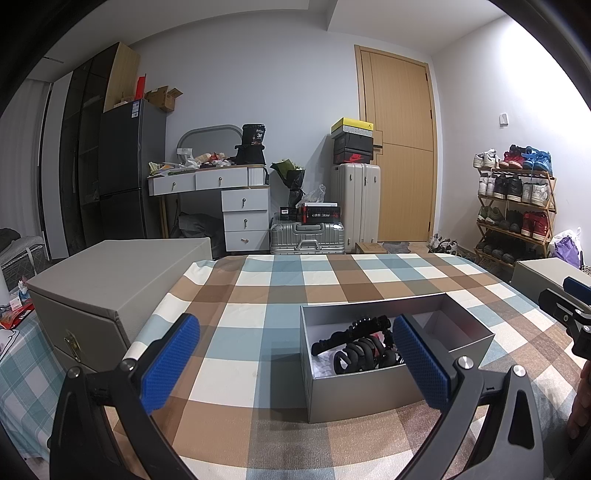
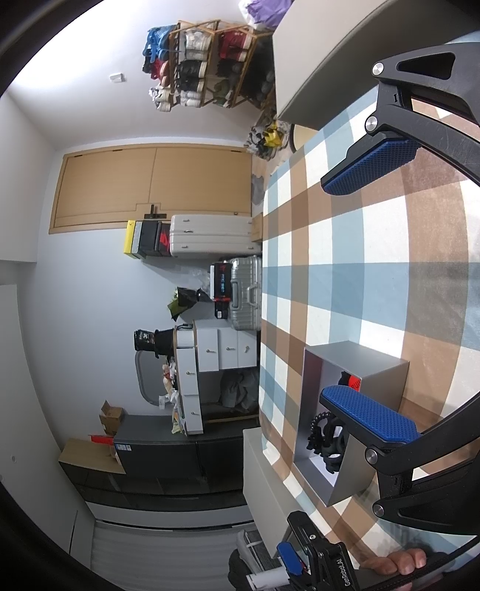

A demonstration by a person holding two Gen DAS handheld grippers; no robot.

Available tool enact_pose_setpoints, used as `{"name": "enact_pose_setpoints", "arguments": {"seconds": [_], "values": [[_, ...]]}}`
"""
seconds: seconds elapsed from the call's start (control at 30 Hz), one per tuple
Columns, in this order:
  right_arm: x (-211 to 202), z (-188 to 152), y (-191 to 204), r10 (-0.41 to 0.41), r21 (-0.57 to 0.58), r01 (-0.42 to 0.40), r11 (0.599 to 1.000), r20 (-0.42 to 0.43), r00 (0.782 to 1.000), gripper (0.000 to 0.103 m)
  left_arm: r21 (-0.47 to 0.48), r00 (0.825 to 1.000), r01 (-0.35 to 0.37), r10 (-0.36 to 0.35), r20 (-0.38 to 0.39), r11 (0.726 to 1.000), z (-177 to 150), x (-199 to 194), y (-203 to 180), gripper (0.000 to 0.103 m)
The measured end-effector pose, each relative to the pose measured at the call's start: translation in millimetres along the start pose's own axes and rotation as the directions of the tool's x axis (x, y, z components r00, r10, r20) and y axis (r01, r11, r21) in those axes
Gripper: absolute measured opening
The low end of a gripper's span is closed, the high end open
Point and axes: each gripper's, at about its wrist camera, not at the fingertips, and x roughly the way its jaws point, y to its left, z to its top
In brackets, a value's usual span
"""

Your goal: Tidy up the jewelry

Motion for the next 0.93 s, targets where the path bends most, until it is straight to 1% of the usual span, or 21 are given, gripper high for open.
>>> {"name": "enact_pose_setpoints", "arguments": {"seconds": [0.93], "values": [[-2.4, 0.9, -0.1, -0.009, 0.002, 0.009, 1.000, 0.003, 1.000, 0.103, -0.001, 1.000, -0.001, 0.001, 0.000, 1.000, 0.1, -0.4, 0.3, 0.102]]}}
